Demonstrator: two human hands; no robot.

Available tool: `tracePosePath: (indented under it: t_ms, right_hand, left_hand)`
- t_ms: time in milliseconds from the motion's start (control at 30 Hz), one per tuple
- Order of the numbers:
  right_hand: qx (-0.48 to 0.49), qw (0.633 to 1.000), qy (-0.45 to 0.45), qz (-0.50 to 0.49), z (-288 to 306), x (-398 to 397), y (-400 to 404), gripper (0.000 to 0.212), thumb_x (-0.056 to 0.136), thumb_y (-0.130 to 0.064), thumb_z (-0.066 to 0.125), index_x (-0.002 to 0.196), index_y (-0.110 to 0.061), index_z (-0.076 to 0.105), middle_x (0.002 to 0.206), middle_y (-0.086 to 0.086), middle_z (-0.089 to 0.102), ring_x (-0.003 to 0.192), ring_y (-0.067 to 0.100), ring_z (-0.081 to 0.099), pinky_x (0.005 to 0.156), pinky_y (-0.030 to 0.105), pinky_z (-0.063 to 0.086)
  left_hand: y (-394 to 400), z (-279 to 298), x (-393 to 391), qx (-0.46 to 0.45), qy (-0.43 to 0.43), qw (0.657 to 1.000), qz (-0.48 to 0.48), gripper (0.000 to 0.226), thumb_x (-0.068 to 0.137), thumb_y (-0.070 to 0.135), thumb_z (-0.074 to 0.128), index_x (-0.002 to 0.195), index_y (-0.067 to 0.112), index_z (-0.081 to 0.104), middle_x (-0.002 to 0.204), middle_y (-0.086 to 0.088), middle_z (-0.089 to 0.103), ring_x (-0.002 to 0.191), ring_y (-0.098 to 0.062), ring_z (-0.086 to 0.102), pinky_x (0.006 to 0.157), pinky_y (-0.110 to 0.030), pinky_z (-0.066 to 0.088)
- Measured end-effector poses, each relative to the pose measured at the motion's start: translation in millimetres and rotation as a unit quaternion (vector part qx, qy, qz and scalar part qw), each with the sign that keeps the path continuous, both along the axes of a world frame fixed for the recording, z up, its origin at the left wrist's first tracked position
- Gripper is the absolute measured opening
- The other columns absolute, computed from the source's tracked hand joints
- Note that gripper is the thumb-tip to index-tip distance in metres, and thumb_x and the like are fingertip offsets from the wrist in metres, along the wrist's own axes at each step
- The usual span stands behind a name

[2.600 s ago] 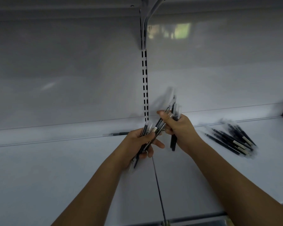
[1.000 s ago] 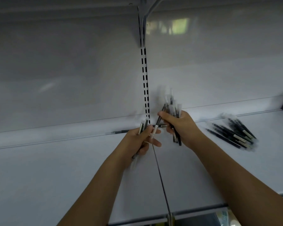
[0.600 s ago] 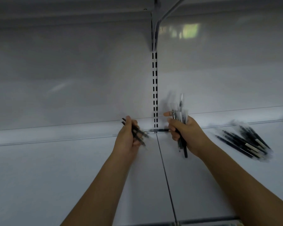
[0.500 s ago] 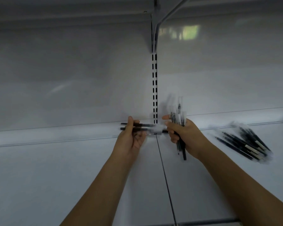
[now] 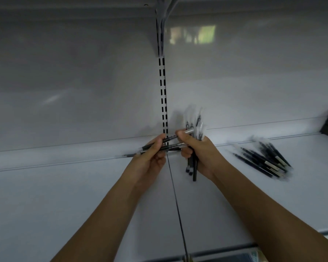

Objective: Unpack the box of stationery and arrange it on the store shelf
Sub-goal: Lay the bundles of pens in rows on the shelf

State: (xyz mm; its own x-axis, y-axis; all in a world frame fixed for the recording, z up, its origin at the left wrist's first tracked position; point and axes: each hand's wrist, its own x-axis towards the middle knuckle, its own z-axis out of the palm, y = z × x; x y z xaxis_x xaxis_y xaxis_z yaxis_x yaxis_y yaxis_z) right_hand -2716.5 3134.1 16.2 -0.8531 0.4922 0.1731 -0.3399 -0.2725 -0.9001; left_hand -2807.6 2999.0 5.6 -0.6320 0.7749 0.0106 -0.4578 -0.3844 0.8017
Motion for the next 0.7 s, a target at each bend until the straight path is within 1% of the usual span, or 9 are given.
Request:
tracePosePath:
  t_ms: [100,200,300,367,400,467,500,533,700]
  right_hand:
    - [-0.052,0.998,0.023,0.005,1,-4,-5,0.02,0.081,-0.02,0.072,0.095,-0.008,0.064,0.066,-0.001,0.05,0.049,0.007,0.04,0.048,0.018,0.038]
    - [-0.072,0.997,0.038,0.009,1,-5,-7,0.022,0.081,-0.019,0.073,0.097,-0.008,0.063,0.078,0.003,0.055,0.055,0.007,0.046,0.049,0.018,0.04]
    - [-0.059,0.996,0.007,-0.064,6,-2,3,0.016,0.085,-0.018,0.072,0.087,-0.007,0.061,0.063,0.002,0.054,0.051,0.01,0.046,0.044,0.019,0.039]
    - [-0.029,0.981,-0.01,-0.189,17,9,24,0.019,0.087,-0.019,0.071,0.077,-0.009,0.058,0.052,-0.001,0.051,0.043,0.011,0.044,0.04,0.022,0.037]
    - [0.017,0.964,-0.026,-0.264,22,16,35,0.021,0.087,-0.019,0.07,0.073,-0.011,0.057,0.05,-0.002,0.052,0.043,0.012,0.045,0.043,0.024,0.039]
    - [0.123,0.919,-0.072,-0.367,25,30,52,0.021,0.086,-0.021,0.069,0.072,-0.013,0.056,0.057,0.002,0.053,0.051,0.018,0.05,0.052,0.028,0.045]
    - [0.161,0.903,-0.089,-0.387,24,34,55,0.02,0.084,-0.022,0.068,0.073,-0.012,0.054,0.061,0.005,0.052,0.055,0.021,0.05,0.055,0.032,0.045]
    - [0.191,0.895,-0.101,-0.391,23,35,55,0.021,0.083,-0.024,0.067,0.073,-0.01,0.053,0.063,0.007,0.049,0.056,0.023,0.048,0.054,0.033,0.044]
    - [0.281,0.894,-0.14,-0.319,16,23,39,0.033,0.085,-0.023,0.068,0.081,0.006,0.053,0.061,0.006,0.048,0.053,0.018,0.044,0.046,0.024,0.038]
  left_hand:
    - [0,1,3,0.03,-0.051,0.998,-0.01,0.021,0.082,0.014,0.064,0.099,0.01,0.075,0.092,-0.002,0.069,0.063,-0.005,0.056,0.069,-0.013,0.054]
    - [1,-1,5,0.03,-0.059,0.998,-0.022,0.037,0.082,0.014,0.065,0.118,0.006,0.066,0.106,-0.006,0.069,0.074,-0.006,0.061,0.082,-0.016,0.053]
    - [0,3,3,0.006,-0.031,0.999,-0.019,0.044,0.084,0.031,0.062,0.122,0.008,0.065,0.096,-0.002,0.067,0.075,-0.008,0.057,0.072,-0.019,0.051]
    - [-7,6,-10,-0.036,0.061,0.995,0.071,0.036,0.089,0.039,0.059,0.111,0.012,0.07,0.084,0.004,0.066,0.073,-0.008,0.058,0.064,-0.017,0.047]
    - [-12,5,-20,-0.098,0.172,0.968,0.152,0.028,0.094,0.036,0.059,0.105,0.015,0.072,0.083,0.007,0.066,0.073,-0.006,0.06,0.064,-0.016,0.046]
    - [-23,-7,-41,-0.278,0.439,0.804,0.289,0.012,0.095,0.027,0.062,0.092,0.023,0.073,0.084,0.013,0.065,0.079,-0.001,0.062,0.068,-0.017,0.044]
    - [-26,-17,-50,-0.341,0.518,0.725,0.299,0.009,0.091,0.024,0.063,0.086,0.025,0.071,0.085,0.012,0.064,0.083,-0.006,0.062,0.069,-0.021,0.043]
    - [-28,-25,-56,-0.388,0.556,0.679,0.281,0.008,0.087,0.023,0.063,0.085,0.027,0.069,0.089,0.009,0.063,0.089,-0.013,0.061,0.07,-0.026,0.043]
    - [-22,-39,-61,-0.508,0.606,0.561,0.244,0.028,0.091,0.029,0.058,0.117,0.027,0.066,0.121,0.003,0.054,0.114,-0.022,0.046,0.091,-0.035,0.033]
